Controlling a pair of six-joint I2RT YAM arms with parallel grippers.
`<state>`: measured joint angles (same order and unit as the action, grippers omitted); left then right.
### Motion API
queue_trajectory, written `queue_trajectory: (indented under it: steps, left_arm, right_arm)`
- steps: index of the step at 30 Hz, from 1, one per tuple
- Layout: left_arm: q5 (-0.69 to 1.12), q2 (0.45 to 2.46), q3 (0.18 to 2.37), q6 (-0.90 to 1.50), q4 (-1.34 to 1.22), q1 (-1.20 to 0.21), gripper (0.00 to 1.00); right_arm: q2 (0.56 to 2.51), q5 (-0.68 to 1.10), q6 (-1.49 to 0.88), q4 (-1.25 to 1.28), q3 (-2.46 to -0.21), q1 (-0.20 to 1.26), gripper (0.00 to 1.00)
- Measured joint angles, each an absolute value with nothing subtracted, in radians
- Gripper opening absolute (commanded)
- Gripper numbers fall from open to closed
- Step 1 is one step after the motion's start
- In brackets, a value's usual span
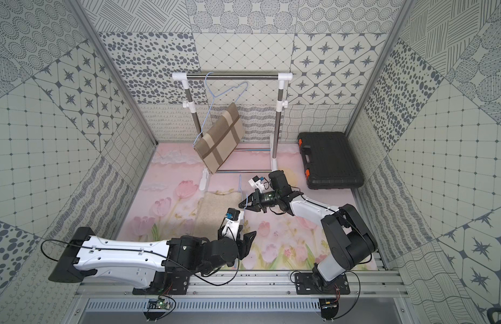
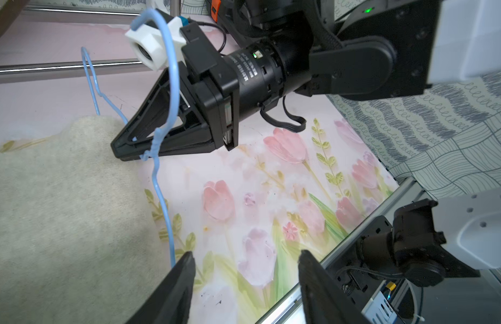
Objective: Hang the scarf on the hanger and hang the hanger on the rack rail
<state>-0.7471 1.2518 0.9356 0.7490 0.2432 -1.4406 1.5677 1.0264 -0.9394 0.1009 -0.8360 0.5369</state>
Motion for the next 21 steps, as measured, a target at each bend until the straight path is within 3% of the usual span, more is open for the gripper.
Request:
queue_trajectory:
  steps: [10, 21]
  left_arm:
    - [-0.865, 1.43, 1.058, 0.96, 0.499, -1.447, 0.64]
    - [-0.904, 1.496, 0.994, 1.136, 0.634, -1.401, 0.62]
  right_arm:
    - [1.568, 1.02, -0.939, 0.099, -0.838, 0.54, 0.0]
    - [1.56, 1.019, -0.937, 0.074, -0.838, 0.54, 0.0]
